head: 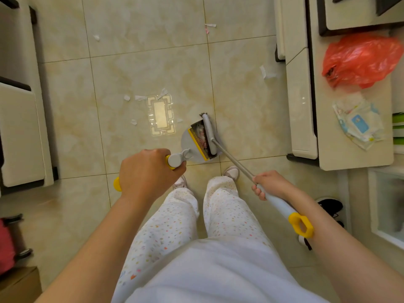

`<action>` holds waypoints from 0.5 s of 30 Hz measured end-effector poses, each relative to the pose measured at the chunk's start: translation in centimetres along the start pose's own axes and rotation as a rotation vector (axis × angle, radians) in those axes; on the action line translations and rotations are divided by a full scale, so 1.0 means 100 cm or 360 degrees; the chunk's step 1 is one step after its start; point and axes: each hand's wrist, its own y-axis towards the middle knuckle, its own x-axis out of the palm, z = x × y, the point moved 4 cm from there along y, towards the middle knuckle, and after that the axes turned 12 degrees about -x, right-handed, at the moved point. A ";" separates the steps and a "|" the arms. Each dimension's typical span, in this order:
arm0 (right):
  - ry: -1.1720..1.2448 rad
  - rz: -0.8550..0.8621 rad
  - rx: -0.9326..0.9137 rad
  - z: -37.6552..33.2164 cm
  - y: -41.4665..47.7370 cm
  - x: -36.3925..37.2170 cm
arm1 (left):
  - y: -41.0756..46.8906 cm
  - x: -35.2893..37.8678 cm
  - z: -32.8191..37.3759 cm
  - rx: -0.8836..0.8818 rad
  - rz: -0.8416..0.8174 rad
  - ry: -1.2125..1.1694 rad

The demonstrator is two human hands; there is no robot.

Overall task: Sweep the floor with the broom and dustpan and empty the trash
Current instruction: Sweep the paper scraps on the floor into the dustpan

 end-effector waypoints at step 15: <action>-0.0049 0.0160 -0.0192 -0.008 -0.002 0.008 | -0.028 0.001 -0.039 -0.0127 -0.0050 -0.0050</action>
